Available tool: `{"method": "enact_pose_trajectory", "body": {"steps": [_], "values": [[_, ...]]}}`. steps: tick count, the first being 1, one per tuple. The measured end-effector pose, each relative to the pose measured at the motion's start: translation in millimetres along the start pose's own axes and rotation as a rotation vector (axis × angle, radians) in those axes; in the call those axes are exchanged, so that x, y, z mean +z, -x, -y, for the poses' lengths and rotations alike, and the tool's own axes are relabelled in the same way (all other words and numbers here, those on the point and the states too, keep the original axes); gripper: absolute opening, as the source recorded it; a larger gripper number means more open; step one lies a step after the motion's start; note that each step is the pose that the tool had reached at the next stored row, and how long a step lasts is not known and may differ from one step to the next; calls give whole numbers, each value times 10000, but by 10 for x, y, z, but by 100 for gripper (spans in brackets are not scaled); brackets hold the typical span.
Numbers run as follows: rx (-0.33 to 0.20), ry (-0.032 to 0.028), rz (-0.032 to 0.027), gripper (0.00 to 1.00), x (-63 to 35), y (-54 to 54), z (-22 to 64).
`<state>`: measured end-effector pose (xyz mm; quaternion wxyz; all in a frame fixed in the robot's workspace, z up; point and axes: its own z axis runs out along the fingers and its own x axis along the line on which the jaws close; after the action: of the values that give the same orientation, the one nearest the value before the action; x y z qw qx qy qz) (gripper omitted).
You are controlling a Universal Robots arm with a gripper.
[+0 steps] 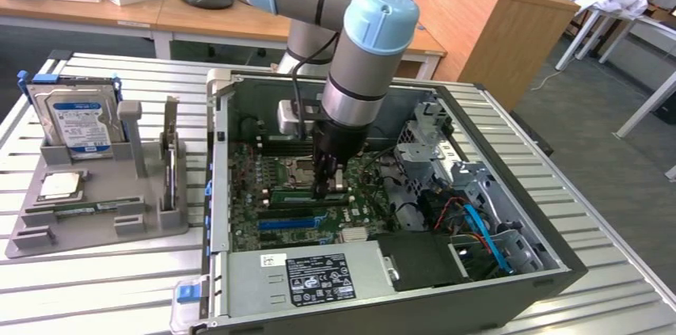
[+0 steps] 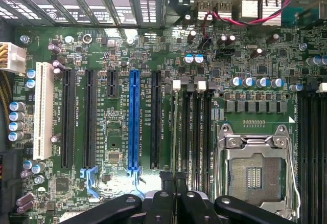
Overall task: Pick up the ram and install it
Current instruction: 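Insert the ram into the slot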
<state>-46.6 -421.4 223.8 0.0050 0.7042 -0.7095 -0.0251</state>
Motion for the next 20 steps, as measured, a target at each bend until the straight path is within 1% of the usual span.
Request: {"method": "enact_pose_trajectory", "body": {"steps": [6,11,20], "values": [[1,-3,14,11,2,5,1],[-2,0,24,11,4,56,1],[-1,-2,33,11,5,35,0]]}}
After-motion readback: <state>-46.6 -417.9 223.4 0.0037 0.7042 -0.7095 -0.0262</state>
